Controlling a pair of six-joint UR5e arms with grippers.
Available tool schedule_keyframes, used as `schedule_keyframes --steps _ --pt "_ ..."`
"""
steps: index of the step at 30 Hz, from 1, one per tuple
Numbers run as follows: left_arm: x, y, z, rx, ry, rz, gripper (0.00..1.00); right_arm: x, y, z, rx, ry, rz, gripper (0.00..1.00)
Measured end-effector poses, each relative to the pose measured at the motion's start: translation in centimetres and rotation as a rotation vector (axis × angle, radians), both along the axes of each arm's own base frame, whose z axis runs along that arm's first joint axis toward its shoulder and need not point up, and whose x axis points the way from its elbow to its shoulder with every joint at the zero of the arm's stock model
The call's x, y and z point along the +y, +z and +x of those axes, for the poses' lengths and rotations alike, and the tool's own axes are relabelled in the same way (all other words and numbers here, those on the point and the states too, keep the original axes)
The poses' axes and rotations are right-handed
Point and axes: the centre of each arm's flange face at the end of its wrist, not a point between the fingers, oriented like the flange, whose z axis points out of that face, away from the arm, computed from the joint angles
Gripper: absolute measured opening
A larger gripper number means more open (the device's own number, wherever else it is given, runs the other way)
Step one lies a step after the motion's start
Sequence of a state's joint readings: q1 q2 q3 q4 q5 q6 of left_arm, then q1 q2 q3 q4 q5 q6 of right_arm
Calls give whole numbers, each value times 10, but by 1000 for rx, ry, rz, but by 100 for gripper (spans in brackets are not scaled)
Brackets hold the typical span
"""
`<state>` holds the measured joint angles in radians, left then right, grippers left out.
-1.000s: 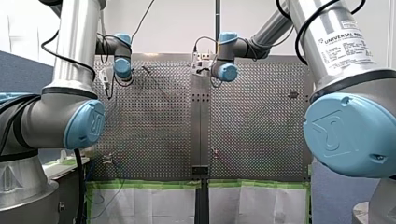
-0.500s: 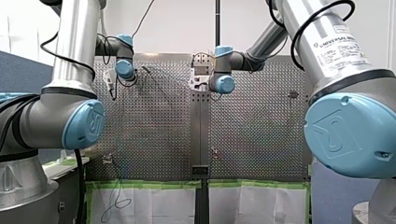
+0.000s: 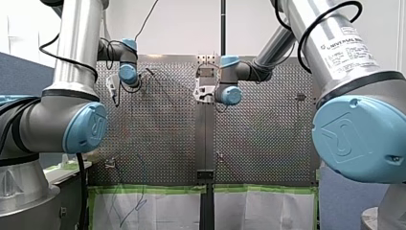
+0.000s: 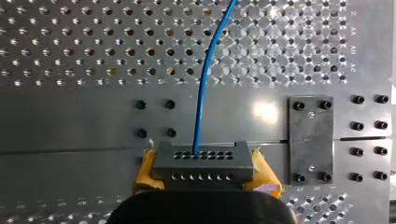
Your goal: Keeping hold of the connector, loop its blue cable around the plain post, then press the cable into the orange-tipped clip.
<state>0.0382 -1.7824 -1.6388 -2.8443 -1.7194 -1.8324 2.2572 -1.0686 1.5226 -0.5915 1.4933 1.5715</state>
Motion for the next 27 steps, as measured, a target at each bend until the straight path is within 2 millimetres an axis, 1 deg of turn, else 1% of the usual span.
schedule_keyframes --steps 4,7,12,27 --pt "-5 -6 2 12 -22 0 100 3 -15 -3 -1 -1 6 0" --pt "-8 -16 5 26 -30 1 100 5 -30 -4 7 -2 15 0" --pt "-9 -30 10 46 -32 1 100 5 -61 -4 35 -18 41 0" --pt "-10 -33 11 52 -22 2 100 3 -147 3 73 -65 83 0"
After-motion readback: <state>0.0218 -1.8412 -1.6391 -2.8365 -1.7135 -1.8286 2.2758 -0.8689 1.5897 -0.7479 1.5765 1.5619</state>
